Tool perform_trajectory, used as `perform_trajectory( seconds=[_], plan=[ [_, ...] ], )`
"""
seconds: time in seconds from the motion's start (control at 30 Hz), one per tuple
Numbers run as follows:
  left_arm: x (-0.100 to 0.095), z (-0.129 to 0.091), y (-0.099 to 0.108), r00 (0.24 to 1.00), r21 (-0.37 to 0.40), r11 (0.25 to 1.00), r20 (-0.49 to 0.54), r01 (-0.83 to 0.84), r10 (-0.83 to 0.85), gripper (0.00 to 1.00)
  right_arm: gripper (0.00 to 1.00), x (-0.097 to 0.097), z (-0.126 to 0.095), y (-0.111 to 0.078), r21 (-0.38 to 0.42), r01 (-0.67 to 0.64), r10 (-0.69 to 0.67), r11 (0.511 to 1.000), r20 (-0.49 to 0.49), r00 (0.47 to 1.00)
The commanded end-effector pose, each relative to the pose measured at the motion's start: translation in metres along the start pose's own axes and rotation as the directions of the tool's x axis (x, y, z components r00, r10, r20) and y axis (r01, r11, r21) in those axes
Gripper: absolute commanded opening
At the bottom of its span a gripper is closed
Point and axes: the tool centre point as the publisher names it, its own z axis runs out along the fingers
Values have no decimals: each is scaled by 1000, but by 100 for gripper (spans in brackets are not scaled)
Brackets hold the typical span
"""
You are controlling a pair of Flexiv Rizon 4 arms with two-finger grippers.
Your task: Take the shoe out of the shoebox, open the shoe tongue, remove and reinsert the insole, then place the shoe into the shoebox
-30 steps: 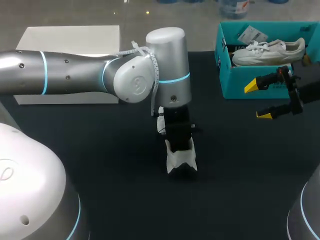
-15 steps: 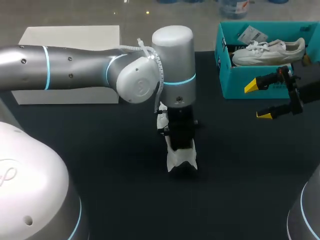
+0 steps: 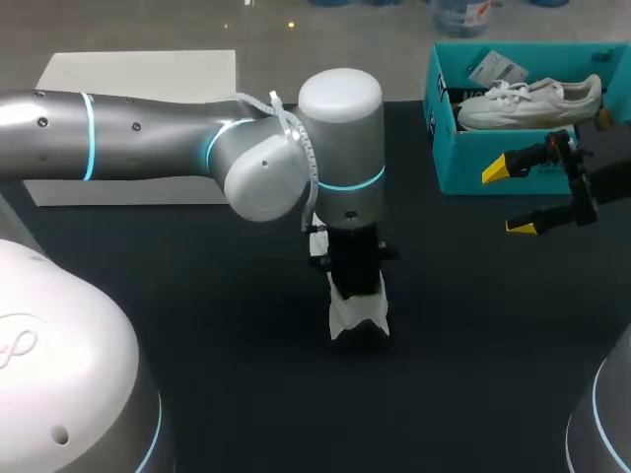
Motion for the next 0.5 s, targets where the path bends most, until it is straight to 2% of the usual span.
perform_trajectory(
  seconds=[0.03, 0.2, 0.3, 0.5],
  plan=[
    [-1, -8, 1, 1000, -56, 998, -29, 0, -2, 0, 100, 0, 1, 0, 0, -1, 1, 1000, 4, 1000],
    [2, -43, 22, 1000, -206, 979, -19, 1, -5, 0, 100, 0, 1, 0, 0, -1, 1, 1000, 4, 1000],
    [0, -58, 33, 1000, -267, 964, -6, 6, -8, 0, 100, 0, 1, 0, 0, -1, 1, 1000, 4, 1000],
    [-5, -73, 50, 1000, -310, 951, 4, 16, -15, 0, 100, 0, 1, 0, 0, -1, 1, 1000, 4, 1000]
  ],
)
